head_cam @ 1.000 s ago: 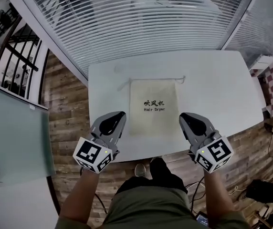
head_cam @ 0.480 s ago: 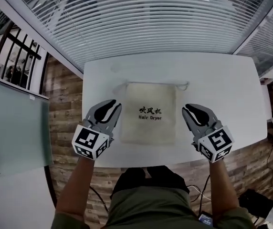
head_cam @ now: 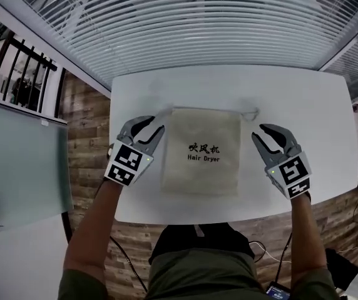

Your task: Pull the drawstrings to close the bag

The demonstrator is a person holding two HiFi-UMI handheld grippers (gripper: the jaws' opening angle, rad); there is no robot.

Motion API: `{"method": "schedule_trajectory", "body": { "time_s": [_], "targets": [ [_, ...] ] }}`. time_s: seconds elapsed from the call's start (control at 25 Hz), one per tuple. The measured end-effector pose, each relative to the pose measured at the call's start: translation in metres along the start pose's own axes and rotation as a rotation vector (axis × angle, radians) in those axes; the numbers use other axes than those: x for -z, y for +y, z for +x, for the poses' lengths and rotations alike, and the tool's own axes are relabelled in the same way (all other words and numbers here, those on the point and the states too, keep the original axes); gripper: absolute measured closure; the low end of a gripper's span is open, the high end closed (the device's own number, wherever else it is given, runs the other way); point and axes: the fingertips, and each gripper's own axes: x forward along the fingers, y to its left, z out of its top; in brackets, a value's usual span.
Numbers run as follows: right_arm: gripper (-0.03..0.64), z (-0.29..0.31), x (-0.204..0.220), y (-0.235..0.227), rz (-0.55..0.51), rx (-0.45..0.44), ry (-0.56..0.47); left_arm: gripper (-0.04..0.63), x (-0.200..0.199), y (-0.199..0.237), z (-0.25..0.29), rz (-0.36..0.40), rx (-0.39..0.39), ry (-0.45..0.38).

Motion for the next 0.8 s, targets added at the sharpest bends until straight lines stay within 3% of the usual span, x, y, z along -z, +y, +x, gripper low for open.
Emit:
{"method": "schedule_trajectory", "body": {
  "time_s": [0.44, 0.8],
  "targets": [
    [0.494, 0.062, 0.038, -0.025, -0.148, -0.006, 0.184, 0.465, 0.052, 0.030, 0.059, 0.193, 0.118, 0.224],
    [0.474, 0.103, 0.089, -0.034, -0.248, -0.098, 0.357, 0.442, 0.078, 0.030, 0.100, 0.265, 0.241, 0.299]
  ]
}}
